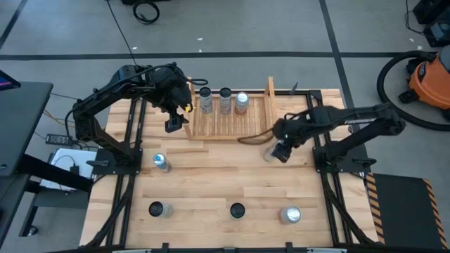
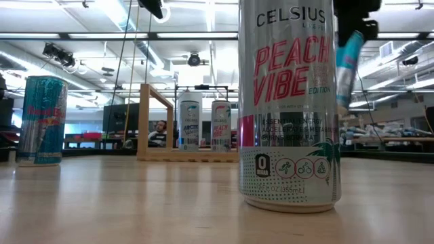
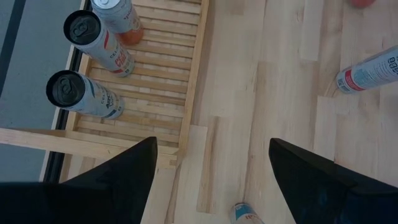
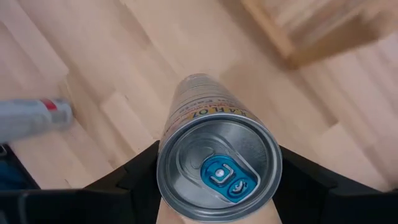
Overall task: Place canned beverage on shelf
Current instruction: Put the right blue soda can into the shelf
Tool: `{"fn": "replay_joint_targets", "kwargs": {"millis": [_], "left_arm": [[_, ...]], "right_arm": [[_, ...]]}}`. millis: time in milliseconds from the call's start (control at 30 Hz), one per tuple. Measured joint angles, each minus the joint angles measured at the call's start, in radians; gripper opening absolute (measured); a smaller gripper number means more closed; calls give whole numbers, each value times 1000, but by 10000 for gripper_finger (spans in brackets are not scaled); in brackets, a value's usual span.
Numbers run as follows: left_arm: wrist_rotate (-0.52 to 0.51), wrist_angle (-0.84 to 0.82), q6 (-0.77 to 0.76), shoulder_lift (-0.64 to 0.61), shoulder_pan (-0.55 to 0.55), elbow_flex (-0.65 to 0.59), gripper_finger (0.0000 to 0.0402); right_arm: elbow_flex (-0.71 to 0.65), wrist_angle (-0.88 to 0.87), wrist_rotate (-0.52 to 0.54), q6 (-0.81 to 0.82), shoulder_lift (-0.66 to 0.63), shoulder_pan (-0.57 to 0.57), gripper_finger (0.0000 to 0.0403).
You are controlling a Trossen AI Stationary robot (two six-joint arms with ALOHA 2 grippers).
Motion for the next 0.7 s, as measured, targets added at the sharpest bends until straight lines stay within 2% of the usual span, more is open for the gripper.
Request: {"fn": "replay_joint_targets", "kwargs": {"millis": [300, 700], "left_arm": [[0, 0, 0, 0, 0, 0, 311], [0, -1, 0, 0, 0, 0, 311]], "right_arm": [[152, -10, 4, -191, 50, -159, 245], [479, -144, 56, -445, 329, -376, 247]]}}
